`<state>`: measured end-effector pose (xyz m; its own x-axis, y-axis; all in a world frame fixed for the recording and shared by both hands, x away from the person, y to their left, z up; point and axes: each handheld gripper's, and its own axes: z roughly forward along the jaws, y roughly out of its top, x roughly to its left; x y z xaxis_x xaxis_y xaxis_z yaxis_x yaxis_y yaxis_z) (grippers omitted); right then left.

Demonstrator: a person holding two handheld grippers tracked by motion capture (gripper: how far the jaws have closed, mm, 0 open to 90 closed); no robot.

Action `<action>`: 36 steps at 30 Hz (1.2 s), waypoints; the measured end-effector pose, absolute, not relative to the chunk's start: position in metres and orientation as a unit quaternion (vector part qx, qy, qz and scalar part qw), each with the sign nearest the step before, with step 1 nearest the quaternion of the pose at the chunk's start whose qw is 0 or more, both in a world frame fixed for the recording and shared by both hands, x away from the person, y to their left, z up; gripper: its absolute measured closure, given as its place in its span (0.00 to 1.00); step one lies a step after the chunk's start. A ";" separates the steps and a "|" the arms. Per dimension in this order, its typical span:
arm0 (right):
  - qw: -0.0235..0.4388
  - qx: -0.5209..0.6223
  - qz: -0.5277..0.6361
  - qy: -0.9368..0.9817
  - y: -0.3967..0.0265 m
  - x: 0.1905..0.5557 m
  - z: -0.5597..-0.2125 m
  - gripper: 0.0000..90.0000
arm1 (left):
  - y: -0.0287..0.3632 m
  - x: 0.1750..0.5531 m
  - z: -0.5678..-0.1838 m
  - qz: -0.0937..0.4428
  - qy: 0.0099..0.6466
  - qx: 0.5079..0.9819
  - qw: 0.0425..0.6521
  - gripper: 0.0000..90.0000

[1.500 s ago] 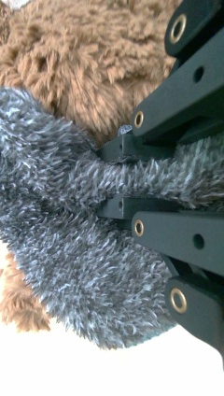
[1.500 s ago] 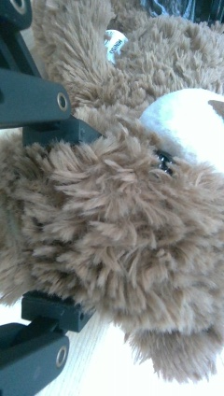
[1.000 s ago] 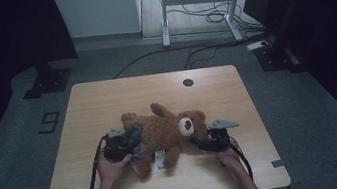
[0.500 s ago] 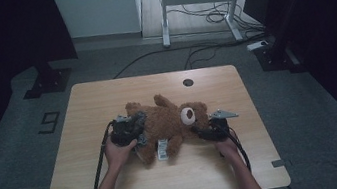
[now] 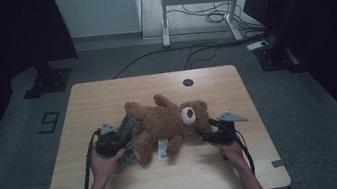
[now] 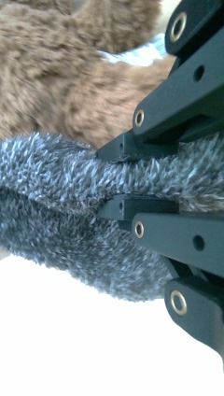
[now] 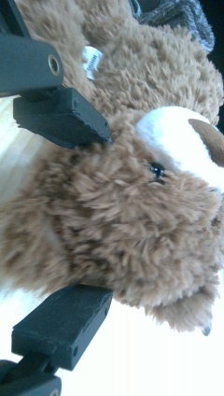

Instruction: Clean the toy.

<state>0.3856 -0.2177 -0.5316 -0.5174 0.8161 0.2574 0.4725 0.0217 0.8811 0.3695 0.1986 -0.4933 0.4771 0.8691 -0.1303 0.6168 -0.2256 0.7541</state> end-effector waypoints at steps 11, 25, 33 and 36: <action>0.166 0.449 0.521 0.707 -0.231 0.363 -0.532 0.24 | 0.241 0.335 -0.496 0.188 0.497 0.768 0.356 0.84; 0.148 0.460 0.501 0.718 -0.238 0.353 -0.544 0.24 | 0.277 0.317 -0.524 0.154 0.524 0.778 0.311 0.78; 0.146 0.460 0.509 0.713 -0.240 0.351 -0.542 0.24 | 0.267 0.319 -0.516 0.172 0.509 0.778 0.326 0.41; 0.146 0.458 0.511 0.713 -0.240 0.350 -0.541 0.24 | 0.265 0.318 -0.507 0.182 0.499 0.775 0.343 0.33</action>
